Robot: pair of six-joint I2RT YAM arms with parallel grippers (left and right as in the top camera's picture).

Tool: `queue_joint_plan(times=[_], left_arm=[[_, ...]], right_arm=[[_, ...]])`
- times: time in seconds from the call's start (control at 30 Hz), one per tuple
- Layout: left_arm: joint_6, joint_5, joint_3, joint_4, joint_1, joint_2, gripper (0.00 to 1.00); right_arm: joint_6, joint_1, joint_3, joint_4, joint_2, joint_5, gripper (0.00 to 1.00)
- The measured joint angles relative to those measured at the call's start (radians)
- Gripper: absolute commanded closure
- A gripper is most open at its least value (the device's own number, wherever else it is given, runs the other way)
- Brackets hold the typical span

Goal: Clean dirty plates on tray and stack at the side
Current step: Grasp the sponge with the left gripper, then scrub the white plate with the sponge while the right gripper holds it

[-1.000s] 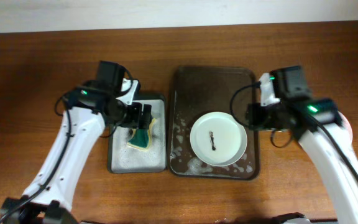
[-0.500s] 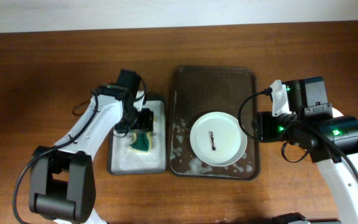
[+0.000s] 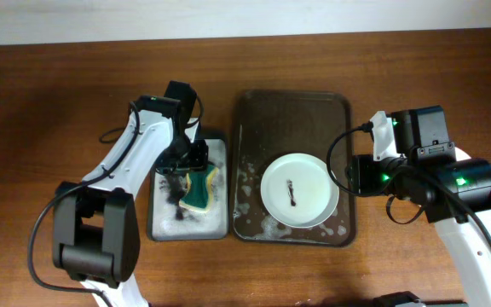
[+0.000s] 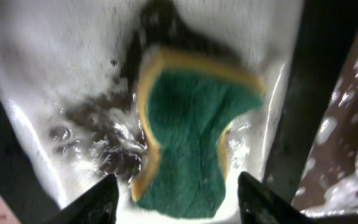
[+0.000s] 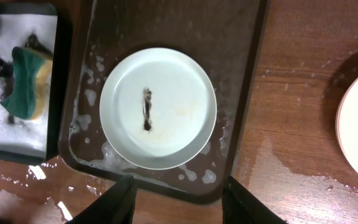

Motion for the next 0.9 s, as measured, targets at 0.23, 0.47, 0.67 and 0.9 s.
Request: queue_joint_plan(times=[0.23, 0.47, 0.67, 0.9], left_arm=[[-0.002, 0.002, -0.264, 0.266, -0.075, -0.023, 1.00], [-0.002, 0.096, 0.056, 0.057, -0.086, -0.113, 1.00], [-0.127, 0.201, 0.066, 0.183, -0.249, -0.078, 1.00], [-0.278, 0.232, 0.066, 0.346, -0.373, 0.073, 1.00]], right_arm=[[0.000, 0.000, 0.000, 0.000, 0.001, 0.000, 0.54], [0.026, 0.000, -0.068, 0.067, 0.286, 0.000, 0.55], [-0.045, -0.143, -0.073, 0.208, 0.723, -0.061, 0.73], [-0.048, -0.168, -0.162, 0.340, 0.713, -0.207, 0.96]])
